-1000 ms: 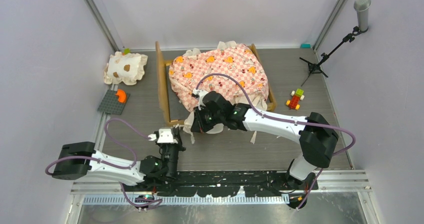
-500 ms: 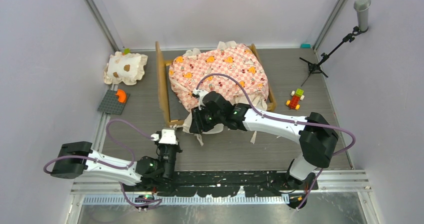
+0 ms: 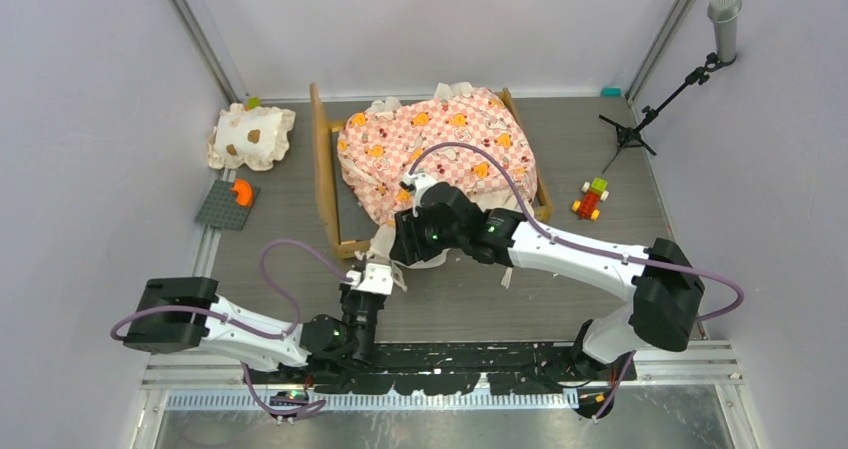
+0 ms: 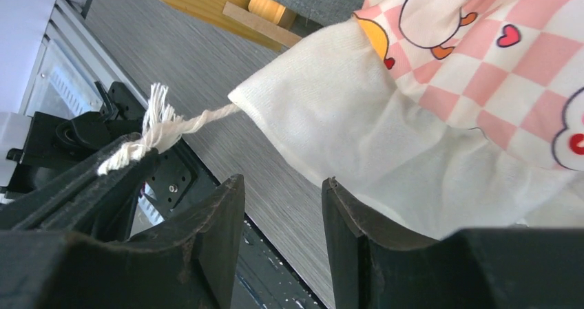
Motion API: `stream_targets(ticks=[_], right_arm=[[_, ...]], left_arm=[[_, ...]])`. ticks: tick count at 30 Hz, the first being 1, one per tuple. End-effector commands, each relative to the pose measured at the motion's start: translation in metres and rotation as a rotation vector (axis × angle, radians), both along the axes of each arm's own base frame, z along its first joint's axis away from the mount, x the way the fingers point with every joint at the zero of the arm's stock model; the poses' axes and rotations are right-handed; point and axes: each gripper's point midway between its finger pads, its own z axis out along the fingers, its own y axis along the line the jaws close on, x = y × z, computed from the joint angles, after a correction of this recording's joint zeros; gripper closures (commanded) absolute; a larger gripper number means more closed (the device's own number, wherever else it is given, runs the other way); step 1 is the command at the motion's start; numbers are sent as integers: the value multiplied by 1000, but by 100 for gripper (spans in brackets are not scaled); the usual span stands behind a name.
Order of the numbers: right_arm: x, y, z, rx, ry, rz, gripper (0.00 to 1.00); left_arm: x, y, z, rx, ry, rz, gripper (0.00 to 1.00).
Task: Set up the pet bed
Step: Cross the ropes on the bed frame.
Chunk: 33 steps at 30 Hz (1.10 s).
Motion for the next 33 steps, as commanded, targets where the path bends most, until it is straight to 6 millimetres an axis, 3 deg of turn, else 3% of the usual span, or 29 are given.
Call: stream_targets(ticks=[1,8,9,10,11,12,16,26,33], right_arm=[[7,-9,17,6,-65,-41,48],[20,-25,26,-15,-123,-137,35],[22,-28,28,-15,-133,-153,35],[23,-29,31,-11,-141,-164,34],[23,-31,33,-11,-145,-170,34],[23,-33,36,-8,-151,-175,34],[23,-44,39,-4,-172,-201,34],[29,-44,50,0,-201,-212,33],[25,-41,42,-7,-168,-197,32]], left_arm=[[-3,-4,5,-14,28,39,100],[-1,-40,7,60,-22,-58,100],[2,-45,-5,200,-7,-110,100],[10,-48,-28,169,170,-209,100],[23,-51,-45,-58,348,-235,100],[29,-47,-55,-118,414,-266,100],[40,-13,-45,-121,341,-198,100],[32,-12,-65,-179,458,-209,100],[13,-2,-84,-261,672,-176,100]])
